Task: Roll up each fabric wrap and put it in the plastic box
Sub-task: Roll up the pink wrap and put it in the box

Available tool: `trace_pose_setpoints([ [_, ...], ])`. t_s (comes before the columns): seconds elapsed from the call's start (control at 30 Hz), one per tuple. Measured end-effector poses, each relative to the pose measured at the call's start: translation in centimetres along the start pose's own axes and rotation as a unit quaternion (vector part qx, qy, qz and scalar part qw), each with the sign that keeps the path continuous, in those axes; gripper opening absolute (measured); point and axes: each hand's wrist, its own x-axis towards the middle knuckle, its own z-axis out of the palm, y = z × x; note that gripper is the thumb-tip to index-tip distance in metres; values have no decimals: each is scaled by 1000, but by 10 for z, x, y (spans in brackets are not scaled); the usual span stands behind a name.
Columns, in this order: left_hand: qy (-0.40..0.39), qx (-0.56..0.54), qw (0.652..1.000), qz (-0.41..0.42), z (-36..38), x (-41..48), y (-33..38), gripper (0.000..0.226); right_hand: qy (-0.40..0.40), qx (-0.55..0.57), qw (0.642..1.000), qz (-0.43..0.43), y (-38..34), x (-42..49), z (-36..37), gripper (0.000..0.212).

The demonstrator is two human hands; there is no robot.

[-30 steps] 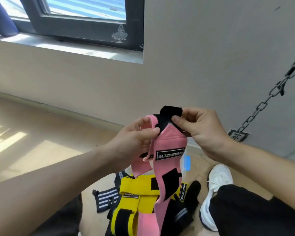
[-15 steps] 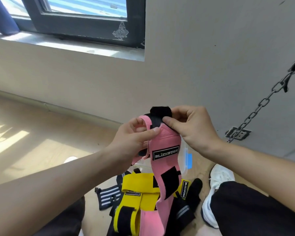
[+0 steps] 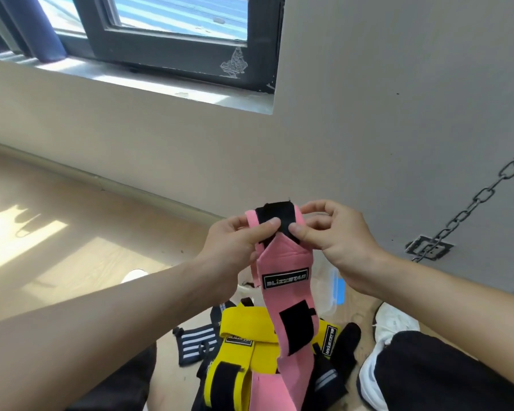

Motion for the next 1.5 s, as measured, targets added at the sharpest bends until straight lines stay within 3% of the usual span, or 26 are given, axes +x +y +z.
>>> trace_pose_setpoints([
  [0.17,31,-7,999,-13,-7,0,6,14,-16,-18,1000,-8,-1,-2,14,27],
  [0.37,5,20,999,-24,-12,-3,6,26,11,100,992,70,-1,3,28,32],
  [0.57,18,8,1000,-12,-13,-5,10,22,13,70,996,52,-1,6,29,24],
  [0.8,29,-23,999,-17,-11,-6,11,15,-12,78,995,64,3,3,27,30],
  [1.0,1,18,1000,-25,-16,-2,10,26,0,31,1000,6,6,4,25,13],
  [1.13,6,15,1000,-12,-20,1,9,16,-59,-19,998,-23,8,1,20,35],
  [1.23,-5,18,1000,-16,-22,4,8,21,-52,-31,997,-39,8,0,20,33],
  [1.3,-20,50,998,-19,-23,6,10,28,-45,-17,998,-43,7,2,20,30],
  [1.4,-16,188,982,5,-32,8,17,41,-56,10,998,-36,4,6,15,26],
  [1.5,23,387,914,117,-48,13,19,53,-90,-14,996,-24,3,9,5,23],
])
